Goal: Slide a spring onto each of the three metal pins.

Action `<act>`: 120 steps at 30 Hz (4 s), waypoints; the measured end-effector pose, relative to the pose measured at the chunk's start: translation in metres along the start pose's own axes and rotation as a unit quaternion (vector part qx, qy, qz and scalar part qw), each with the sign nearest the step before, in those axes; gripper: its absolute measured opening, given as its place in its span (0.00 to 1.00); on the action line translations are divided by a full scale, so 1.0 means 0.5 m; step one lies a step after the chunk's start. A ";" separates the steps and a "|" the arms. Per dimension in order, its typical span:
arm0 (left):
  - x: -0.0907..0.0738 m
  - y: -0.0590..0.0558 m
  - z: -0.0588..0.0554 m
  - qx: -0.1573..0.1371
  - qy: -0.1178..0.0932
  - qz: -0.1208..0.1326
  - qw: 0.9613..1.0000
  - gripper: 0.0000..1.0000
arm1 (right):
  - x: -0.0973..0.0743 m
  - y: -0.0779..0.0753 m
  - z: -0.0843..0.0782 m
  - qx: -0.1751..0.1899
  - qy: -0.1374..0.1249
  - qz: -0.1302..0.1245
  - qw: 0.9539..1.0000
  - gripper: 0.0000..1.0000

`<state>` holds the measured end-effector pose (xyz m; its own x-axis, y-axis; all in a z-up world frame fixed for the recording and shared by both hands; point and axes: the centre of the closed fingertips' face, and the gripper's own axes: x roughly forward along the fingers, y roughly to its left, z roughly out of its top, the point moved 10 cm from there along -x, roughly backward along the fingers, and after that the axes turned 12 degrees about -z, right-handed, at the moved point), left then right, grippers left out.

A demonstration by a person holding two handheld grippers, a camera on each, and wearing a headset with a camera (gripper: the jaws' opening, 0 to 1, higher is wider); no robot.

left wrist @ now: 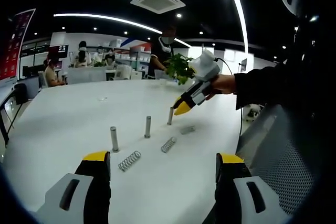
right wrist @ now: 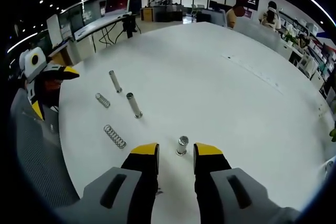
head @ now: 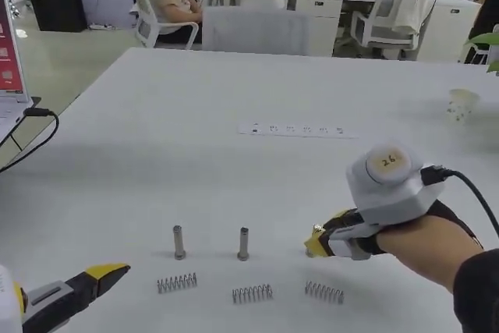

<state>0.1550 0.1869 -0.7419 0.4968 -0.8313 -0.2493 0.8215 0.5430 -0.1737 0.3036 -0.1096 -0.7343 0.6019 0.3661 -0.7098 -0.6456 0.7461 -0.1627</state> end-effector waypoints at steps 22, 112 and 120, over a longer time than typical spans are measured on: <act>-0.001 -0.002 0.001 0.003 0.001 -0.006 1.000 0.79 | -0.035 0.014 -0.066 -0.026 0.022 0.025 0.999 0.24; 0.098 0.022 0.025 0.057 0.047 -0.145 0.987 0.47 | -0.070 0.160 0.014 -0.232 0.004 0.185 0.955 0.08; 0.118 0.020 0.022 0.058 0.043 -0.167 0.983 0.39 | -0.072 0.177 0.023 -0.245 0.000 0.196 0.950 0.08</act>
<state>0.1957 0.1420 -0.7478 0.1726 -0.9454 -0.2765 0.9637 0.2201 -0.1510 0.2302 -0.0501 -0.7154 0.2710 0.5618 -0.7816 -0.9610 0.2049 -0.1859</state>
